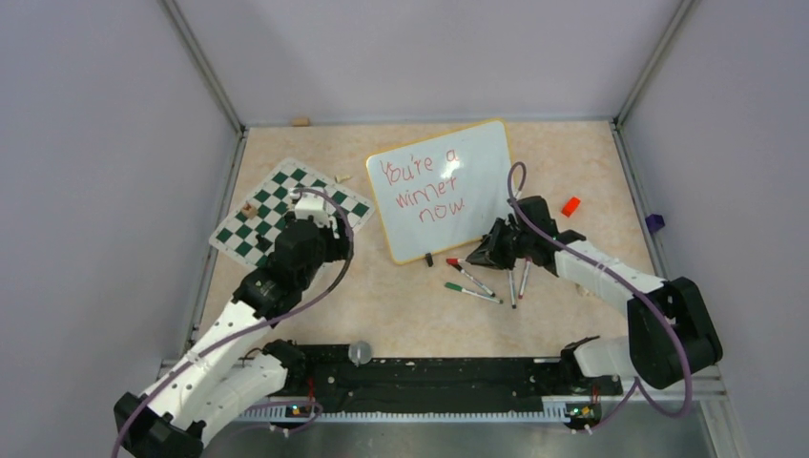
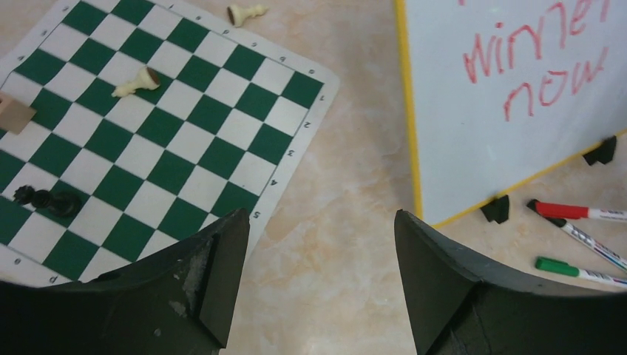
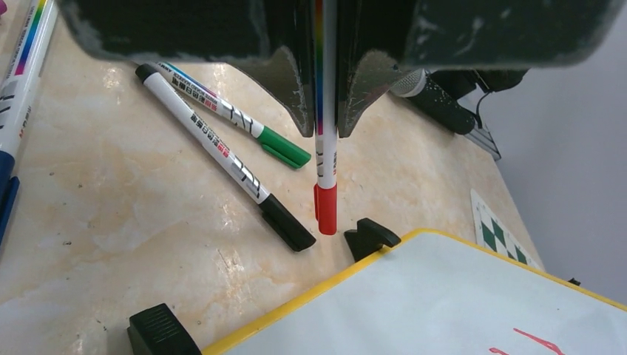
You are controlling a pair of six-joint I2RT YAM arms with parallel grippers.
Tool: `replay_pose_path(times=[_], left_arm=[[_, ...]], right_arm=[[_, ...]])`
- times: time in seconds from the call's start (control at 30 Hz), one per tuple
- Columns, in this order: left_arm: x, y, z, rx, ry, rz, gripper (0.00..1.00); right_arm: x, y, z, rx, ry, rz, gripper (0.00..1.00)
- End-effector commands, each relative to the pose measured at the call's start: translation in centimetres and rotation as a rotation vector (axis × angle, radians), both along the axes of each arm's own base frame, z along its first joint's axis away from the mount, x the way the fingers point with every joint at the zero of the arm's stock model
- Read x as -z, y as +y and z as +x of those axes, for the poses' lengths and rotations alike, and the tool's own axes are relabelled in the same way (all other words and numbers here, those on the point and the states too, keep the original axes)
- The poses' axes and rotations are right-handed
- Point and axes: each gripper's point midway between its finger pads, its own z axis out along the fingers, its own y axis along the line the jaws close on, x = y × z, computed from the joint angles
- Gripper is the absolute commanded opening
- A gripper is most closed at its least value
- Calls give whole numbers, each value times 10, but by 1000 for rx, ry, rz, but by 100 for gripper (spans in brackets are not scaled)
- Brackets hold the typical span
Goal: Write a sentence on the whiteboard
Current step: Put down the whiteboard marker on the whiteboard marker, then reset both arms
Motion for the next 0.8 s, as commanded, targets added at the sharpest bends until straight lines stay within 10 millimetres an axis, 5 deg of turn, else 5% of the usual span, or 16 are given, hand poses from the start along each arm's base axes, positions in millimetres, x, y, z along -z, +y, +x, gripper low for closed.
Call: replay_pose_path(times=[0.0,0.1,0.2,0.77], left_arm=[[1,21,10,-68,-9,-57,77],[3,40,17,-118,-14,-49,77],[6,54,22,-159,-8,-34,77],[17,96,33,-271,-67,40,78]], right_arm=[[1,6,-1,-18,-26,-1,13],[3,2,-4,-19,-19,-20,50],[-1,-6,-3,-3,-36,-67,65],[-76,-93,22,169,-395,-415,69]])
